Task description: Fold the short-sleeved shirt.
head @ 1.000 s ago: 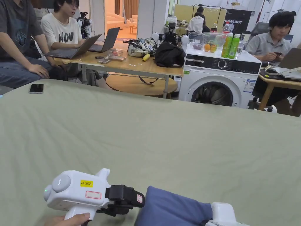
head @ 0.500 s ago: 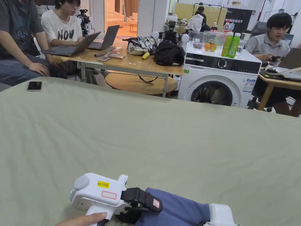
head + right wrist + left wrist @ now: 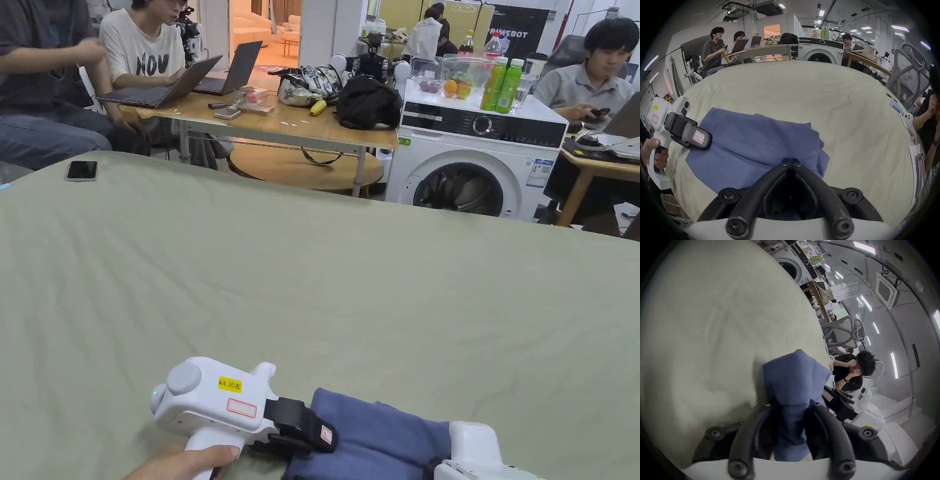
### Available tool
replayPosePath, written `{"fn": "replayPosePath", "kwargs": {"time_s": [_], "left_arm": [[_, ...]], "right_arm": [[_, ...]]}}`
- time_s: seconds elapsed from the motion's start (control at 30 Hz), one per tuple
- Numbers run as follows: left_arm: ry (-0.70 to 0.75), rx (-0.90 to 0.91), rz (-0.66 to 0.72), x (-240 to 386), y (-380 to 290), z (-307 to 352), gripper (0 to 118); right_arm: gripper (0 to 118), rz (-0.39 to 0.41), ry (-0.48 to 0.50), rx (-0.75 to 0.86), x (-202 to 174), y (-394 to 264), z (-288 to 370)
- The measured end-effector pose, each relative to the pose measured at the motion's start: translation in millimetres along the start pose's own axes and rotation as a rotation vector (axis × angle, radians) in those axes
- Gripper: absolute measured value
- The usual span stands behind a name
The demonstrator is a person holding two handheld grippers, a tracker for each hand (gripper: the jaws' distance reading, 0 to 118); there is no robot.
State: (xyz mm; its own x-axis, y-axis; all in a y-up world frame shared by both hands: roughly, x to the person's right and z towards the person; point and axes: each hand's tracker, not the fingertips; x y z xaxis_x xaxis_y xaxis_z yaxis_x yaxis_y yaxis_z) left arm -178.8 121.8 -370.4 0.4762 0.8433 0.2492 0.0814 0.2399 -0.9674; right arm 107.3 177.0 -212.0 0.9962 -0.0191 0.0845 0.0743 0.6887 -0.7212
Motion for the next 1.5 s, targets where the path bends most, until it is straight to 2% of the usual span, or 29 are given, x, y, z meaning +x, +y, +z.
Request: {"fn": "replayPosePath", "kwargs": {"time_s": [0.13,0.3,0.67,0.9,1.0,1.17,1.5], "left_arm": [[-0.006,0.015,0.006,-0.9,-1.5,3.5,17],[-0.021,0.033,0.01,7.6,-6.5,13.2,16],[-0.029,0.07,-0.03,41.3,-5.1,52.4,16],[0.018,0.104,-0.049,54.0,-2.2,104.4,16],[0.053,0.133,-0.041,49.3,-4.1,137.6,16],[0.143,0.218,-0.016,34.5,-12.7,205.9,16],[0.327,0.323,0.056,-13.2,-24.3,362.8,16]], "right_arm": [[0,-0.005,0.004,0.001,0.8,0.3,0.3],[0,-0.02,0.023,0.051,4.1,-0.7,11.3],[0,-0.051,-0.062,0.517,22.9,34.4,69.5],[0,-0.081,-0.079,0.688,13.2,62.7,91.5],[0,-0.058,-0.075,0.709,-2.6,71.9,94.4],[0,-0.016,-0.004,0.73,-39.9,85.3,89.0],[0,0.056,0.14,0.733,-143.0,115.3,70.2]]}}
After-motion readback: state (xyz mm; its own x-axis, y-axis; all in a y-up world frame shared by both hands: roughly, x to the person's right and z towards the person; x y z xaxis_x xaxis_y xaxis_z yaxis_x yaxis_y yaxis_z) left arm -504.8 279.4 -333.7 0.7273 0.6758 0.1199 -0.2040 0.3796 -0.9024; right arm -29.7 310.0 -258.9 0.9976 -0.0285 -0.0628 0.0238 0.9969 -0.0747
